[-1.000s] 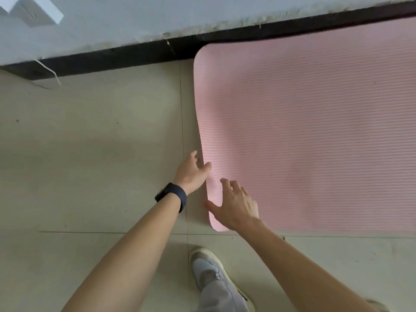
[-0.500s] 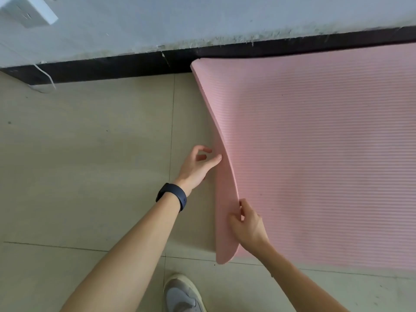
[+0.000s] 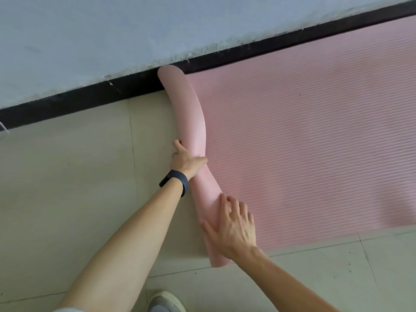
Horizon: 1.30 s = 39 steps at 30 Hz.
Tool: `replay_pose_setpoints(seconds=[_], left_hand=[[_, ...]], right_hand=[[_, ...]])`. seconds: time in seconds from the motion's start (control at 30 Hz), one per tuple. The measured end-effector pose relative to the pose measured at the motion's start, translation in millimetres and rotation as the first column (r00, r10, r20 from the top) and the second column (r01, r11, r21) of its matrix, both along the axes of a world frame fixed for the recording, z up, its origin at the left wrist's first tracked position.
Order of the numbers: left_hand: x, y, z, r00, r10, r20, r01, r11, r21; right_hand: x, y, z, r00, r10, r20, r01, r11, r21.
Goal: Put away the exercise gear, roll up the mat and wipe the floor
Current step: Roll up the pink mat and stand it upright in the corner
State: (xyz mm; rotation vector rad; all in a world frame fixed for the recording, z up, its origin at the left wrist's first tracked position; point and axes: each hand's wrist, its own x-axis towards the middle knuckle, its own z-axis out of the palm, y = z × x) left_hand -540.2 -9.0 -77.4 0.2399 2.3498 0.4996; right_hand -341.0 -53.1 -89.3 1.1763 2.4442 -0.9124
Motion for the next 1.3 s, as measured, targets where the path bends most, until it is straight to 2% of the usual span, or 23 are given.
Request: replay_pose_setpoints(seconds=[0.07,0.13,0.2,0.27,0.33,0.43,0.5,0.63,0.73,0.83,0.93,1.03,1.1,1.17,1.23,1.3], left_hand=[[4.4,2.2,-1.8,0.996,-0.043,-0.082,0.041,0.999,-0.026],[7.5,2.5,-5.7,0.984,-0.1,-0.145,0.092,0.994,-0.061],[9.3,1.7,-8.3,0.982,-0.117,-0.145,0.112,0.993,-0.041],[8.0,0.4,-7.0,0.999,-0.035,-0.03,0.037,0.996,0.081],[4.1,-3.2,-1.3,0.984,0.087,0.154,-0.121,0.967,0.226],[-3.3,-8.2,8.5,0.864,0.193,0.465,-0.36,0.883,0.301],[-0.7,-6.2,11.5,0.818,0.199,0.54,-0.418,0.851,0.319],[22.7,14.8,17.2,0.911,0.156,0.381,-0.305,0.878,0.37],[43.5,38.2,23.7,0.985,0.0,0.175,-0.052,0.956,0.288],[63.0,53.0,23.8,1.0,-0.021,0.017,0.019,0.991,0.134],[71.3,59.2,13.7,0.997,-0.043,-0.057,0.047,0.997,0.06],[75.0,65.2,13.4,0.993,-0.101,-0.056,0.103,0.994,0.028],[74.1,64.6,15.5,0.996,-0.092,-0.015,0.093,0.994,0.066],[65.8,60.0,14.9,0.997,0.009,0.076,-0.025,0.977,0.213],[56.4,54.4,13.3,0.966,0.106,0.237,-0.187,0.917,0.352],[55.3,51.0,13.6,0.911,0.133,0.39,-0.287,0.883,0.371]], right_hand=[[-2.3,-8.4,-4.1,0.998,-0.045,0.052,0.049,0.996,-0.079],[-5.1,-18.7,-10.2,0.995,-0.084,0.047,0.086,0.995,-0.046],[-7.2,-23.9,-11.9,0.991,-0.132,0.02,0.133,0.991,-0.031],[-6.9,-21.6,-6.5,0.975,-0.22,-0.015,0.214,0.961,-0.178],[-1.1,-13.7,-0.2,0.947,-0.316,-0.066,0.284,0.912,-0.297],[14.9,7.0,6.6,0.907,-0.401,-0.128,0.33,0.865,-0.377],[25.8,21.2,11.4,0.898,-0.41,-0.161,0.314,0.853,-0.417],[49.5,29.9,19.5,0.89,-0.442,-0.108,0.334,0.796,-0.504],[64.9,25.6,18.0,0.908,-0.418,-0.037,0.356,0.813,-0.46],[71.4,25.4,17.3,0.927,-0.374,-0.026,0.359,0.906,-0.223],[66.2,18.3,20.0,0.968,-0.238,-0.078,0.24,0.971,0.016],[57.5,8.6,16.6,0.965,-0.257,-0.053,0.257,0.966,-0.007],[57.6,13.5,15.4,0.941,-0.32,-0.111,0.313,0.947,-0.072],[63.9,30.3,16.3,0.905,-0.393,-0.164,0.356,0.909,-0.215],[75.8,51.3,15.5,0.891,-0.418,-0.178,0.364,0.891,-0.271],[90.3,70.9,12.6,0.879,-0.443,-0.177,0.379,0.874,-0.303]])
